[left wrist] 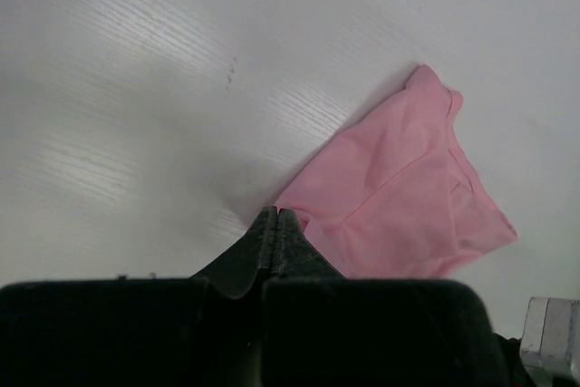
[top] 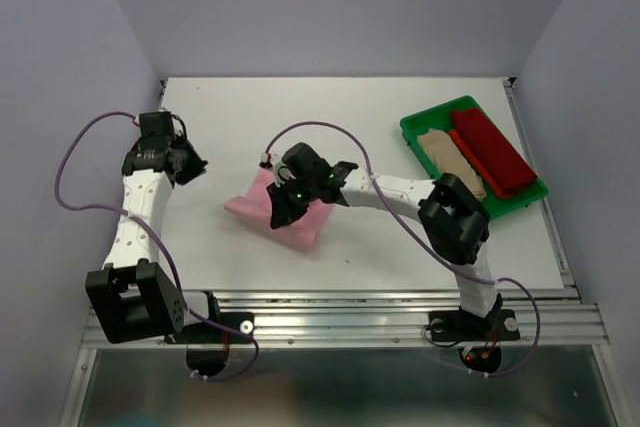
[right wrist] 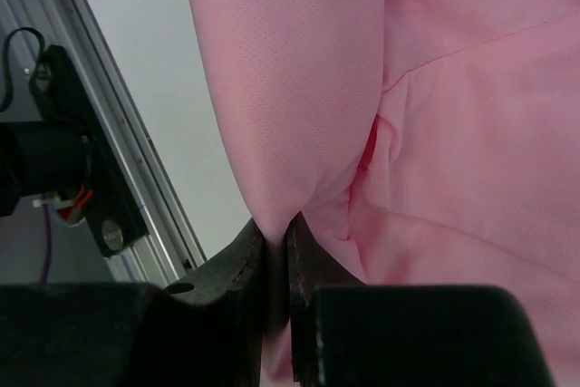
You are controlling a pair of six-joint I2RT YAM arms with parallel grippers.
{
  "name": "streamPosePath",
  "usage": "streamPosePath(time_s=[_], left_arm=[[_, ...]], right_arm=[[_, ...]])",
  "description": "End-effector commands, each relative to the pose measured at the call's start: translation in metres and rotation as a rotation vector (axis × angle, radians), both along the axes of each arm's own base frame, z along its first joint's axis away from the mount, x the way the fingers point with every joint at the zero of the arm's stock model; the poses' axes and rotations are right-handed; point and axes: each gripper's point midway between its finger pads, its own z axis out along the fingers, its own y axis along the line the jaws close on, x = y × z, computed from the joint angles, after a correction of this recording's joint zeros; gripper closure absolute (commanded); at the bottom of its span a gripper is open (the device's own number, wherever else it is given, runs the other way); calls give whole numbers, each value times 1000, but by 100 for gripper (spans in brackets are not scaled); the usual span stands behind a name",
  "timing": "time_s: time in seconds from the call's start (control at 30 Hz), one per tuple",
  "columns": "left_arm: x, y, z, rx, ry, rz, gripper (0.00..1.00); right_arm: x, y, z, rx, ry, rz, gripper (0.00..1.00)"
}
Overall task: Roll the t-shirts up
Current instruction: Roll the T-shirt to the center of the board.
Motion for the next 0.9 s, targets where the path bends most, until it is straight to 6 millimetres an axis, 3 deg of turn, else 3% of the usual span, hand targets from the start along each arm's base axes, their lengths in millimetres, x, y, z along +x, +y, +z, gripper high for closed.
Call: streamPosePath(time_s=[0.0,0.33,0.5,0.67,0.87], left_arm=[[-4,-2,7,4,-40,-26,100],[-25,-27,-18,-56,1,-103,100],[-43,-48,-34,-68,58,-152,100],[-61,-83,-40,-71,92,-231,100],[-76,-100,-53,-64,131,-285,100]], right_arm=[[-13,10,11,77,177,65,99],[-17,7,4,121,391,111,99],[-4,0,0,137,466,95,99],[5,-5,-8,138,519,74,99],[11,-10,-19,131,560,56,99]])
